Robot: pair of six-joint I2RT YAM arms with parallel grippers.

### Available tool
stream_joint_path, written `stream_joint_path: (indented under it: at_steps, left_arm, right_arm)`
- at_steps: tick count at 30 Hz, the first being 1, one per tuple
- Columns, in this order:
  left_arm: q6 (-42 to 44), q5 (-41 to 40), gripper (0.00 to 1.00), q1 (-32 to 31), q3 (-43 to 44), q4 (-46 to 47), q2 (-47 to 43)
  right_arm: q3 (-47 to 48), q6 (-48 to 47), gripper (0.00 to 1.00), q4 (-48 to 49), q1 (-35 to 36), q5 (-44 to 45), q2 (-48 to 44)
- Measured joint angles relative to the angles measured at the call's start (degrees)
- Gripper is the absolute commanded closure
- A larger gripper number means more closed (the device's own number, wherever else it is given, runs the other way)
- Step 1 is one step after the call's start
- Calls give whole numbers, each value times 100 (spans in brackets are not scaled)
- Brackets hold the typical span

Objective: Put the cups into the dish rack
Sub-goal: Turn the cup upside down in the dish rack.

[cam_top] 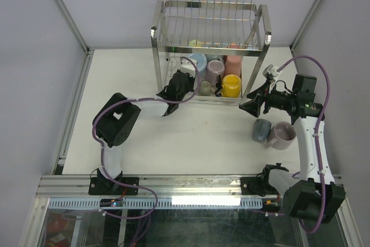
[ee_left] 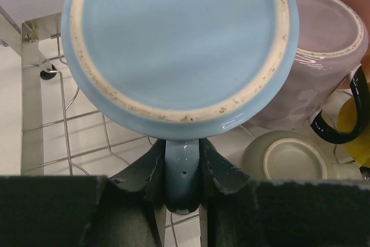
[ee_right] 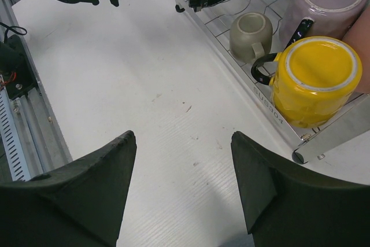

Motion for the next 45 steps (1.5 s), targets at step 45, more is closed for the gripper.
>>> stream_joint_path:
  at_steps: [45]
  left_arm:
    - [-293,74,100,20,-90,-595,111]
  right_arm:
    - [0,-35,31,-42,0,0,48]
